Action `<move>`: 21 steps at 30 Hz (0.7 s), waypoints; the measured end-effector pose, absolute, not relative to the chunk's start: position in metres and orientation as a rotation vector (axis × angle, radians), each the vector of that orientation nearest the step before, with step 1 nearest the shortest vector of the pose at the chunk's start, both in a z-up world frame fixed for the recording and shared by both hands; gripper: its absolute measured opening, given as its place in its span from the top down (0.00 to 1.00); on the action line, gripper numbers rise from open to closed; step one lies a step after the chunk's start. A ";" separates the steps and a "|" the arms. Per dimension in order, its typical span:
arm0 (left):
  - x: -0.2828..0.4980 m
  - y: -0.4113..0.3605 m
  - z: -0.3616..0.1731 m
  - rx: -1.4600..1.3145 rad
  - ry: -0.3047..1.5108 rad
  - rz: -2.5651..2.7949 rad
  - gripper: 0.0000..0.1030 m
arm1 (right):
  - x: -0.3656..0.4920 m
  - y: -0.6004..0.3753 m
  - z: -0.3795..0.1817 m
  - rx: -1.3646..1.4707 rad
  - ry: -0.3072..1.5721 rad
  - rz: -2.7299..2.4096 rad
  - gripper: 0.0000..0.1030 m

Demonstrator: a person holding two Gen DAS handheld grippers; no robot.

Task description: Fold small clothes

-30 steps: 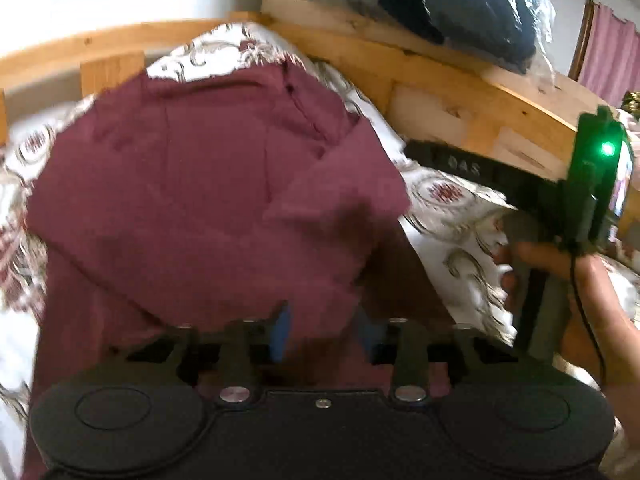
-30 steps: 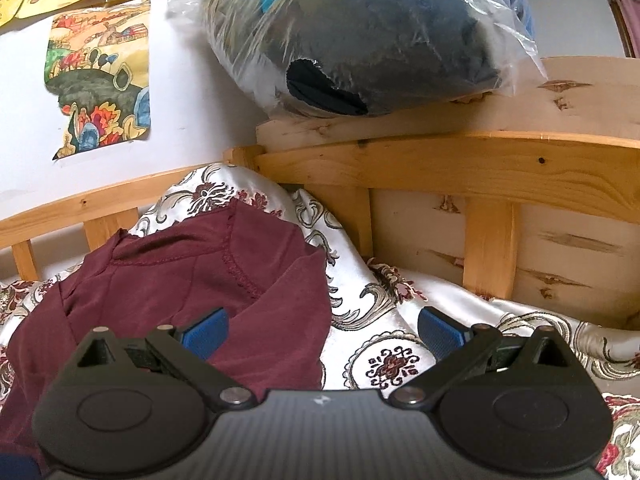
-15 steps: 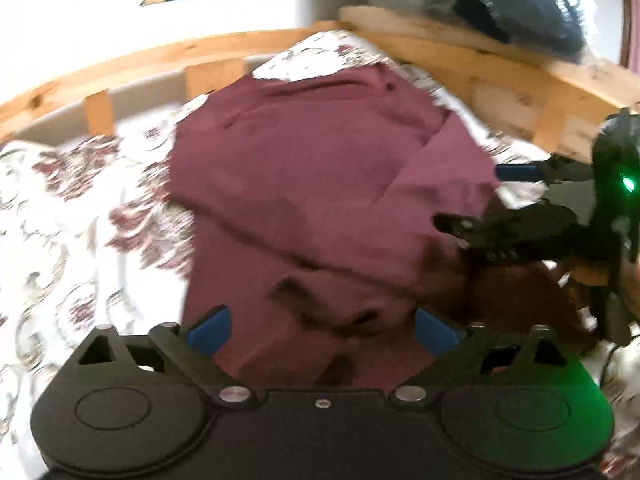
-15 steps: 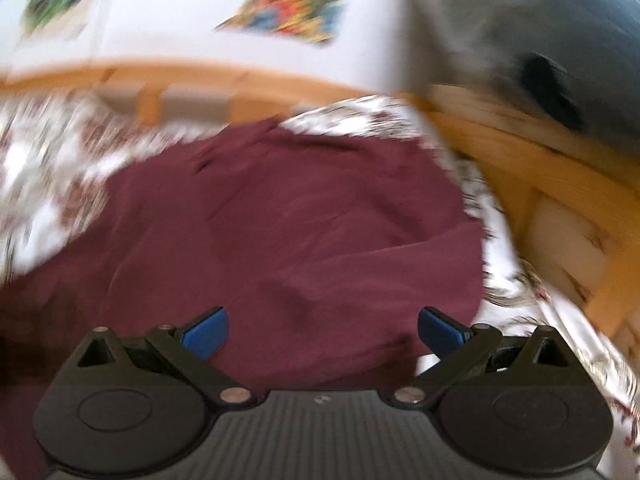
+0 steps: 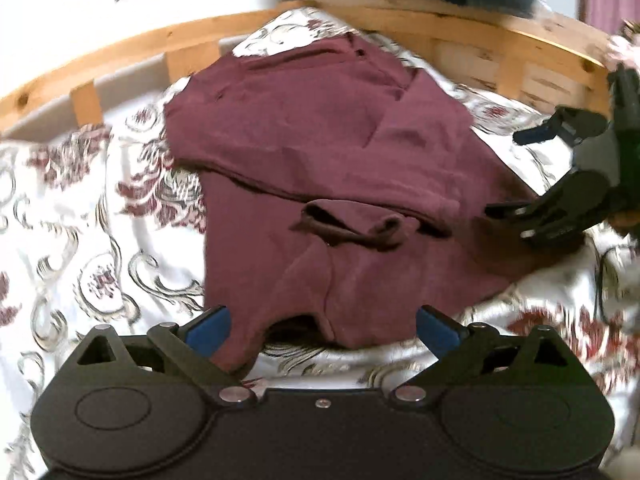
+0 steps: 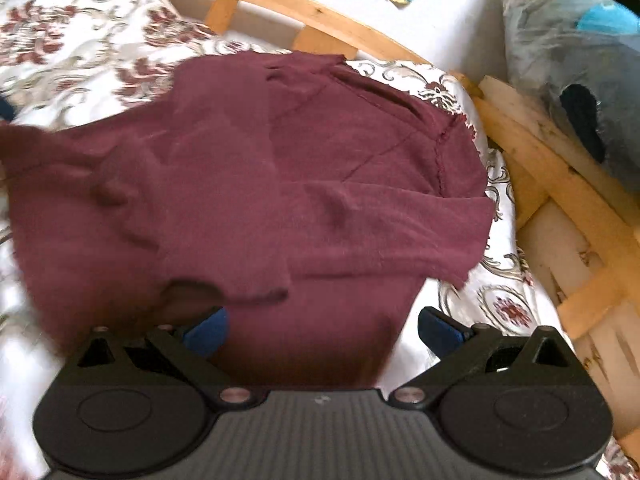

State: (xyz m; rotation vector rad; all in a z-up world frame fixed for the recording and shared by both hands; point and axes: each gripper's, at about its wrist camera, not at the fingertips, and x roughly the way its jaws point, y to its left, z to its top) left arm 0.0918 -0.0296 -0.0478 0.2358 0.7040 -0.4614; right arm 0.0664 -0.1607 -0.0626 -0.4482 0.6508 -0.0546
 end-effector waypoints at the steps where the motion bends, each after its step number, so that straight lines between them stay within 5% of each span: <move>1: 0.088 -0.028 -0.048 0.270 0.692 -0.465 0.02 | 0.056 -0.160 -0.059 -0.444 0.658 -0.043 0.00; 12: 0.088 -0.018 -0.069 0.504 0.691 -0.303 0.04 | 0.002 -0.145 -0.056 -0.573 0.763 -0.064 0.00; 21: 0.093 -0.033 -0.082 0.645 0.642 -0.230 0.15 | 0.005 -0.115 -0.090 -0.853 0.788 -0.075 0.00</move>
